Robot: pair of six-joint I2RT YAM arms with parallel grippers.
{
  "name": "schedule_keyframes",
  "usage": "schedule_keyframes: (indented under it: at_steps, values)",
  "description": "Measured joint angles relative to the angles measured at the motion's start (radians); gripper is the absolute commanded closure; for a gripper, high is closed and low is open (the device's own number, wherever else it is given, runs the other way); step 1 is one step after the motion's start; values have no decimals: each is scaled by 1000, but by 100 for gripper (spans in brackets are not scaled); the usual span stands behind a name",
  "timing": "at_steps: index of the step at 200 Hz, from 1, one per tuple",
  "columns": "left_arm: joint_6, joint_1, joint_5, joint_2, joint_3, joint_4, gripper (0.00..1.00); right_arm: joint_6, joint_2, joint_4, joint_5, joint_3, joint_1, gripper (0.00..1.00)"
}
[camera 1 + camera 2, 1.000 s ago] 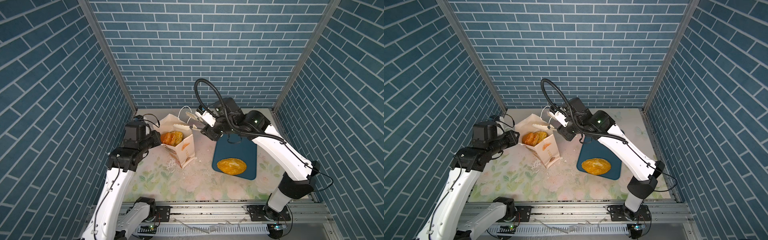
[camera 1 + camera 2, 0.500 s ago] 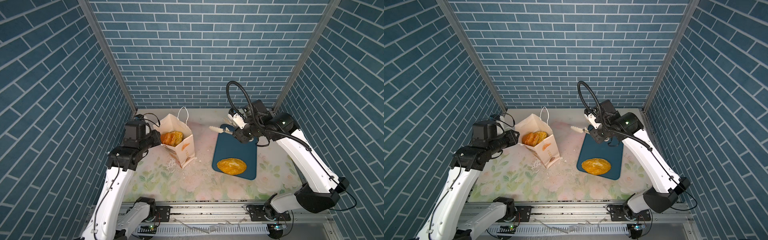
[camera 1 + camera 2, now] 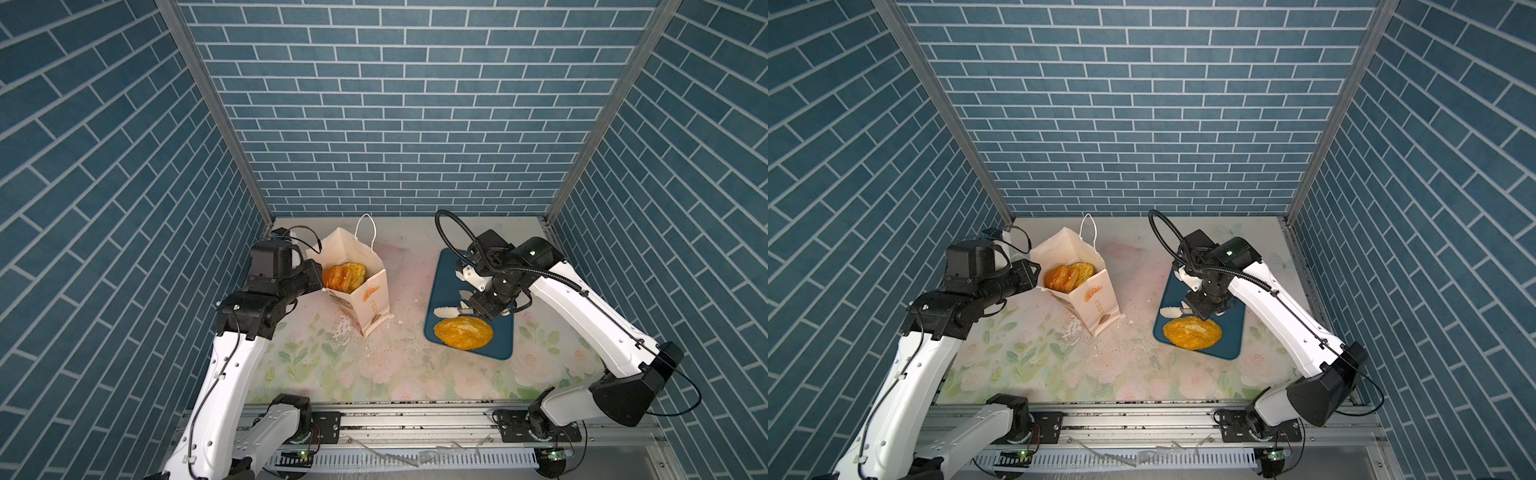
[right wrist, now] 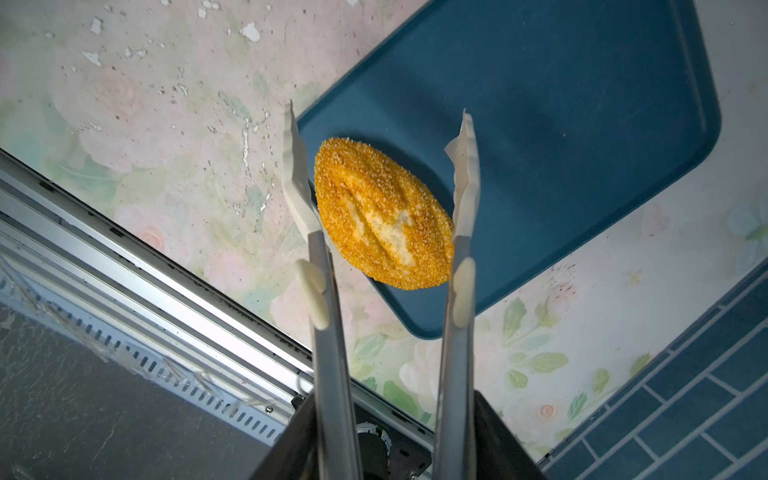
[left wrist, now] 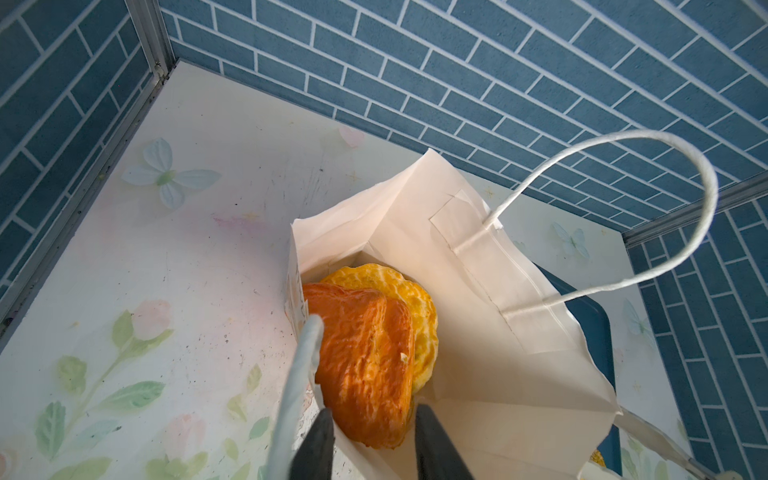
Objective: Place the fake bread into the paper bag
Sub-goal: 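Withdraw the empty tongs with the right gripper back over the tray, then lower the tongs onto the sesame oval bun and squeeze them closed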
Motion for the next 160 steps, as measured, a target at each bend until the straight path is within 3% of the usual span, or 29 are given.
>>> schedule_keyframes:
  at_steps: [58,160]
  values:
    - [0,0,9,20,1,1,65,21,-4,-16,4,-91,0,46]
    - [8,0,6,24,1,3,65,19,92,-23,29,-113,-2,46]
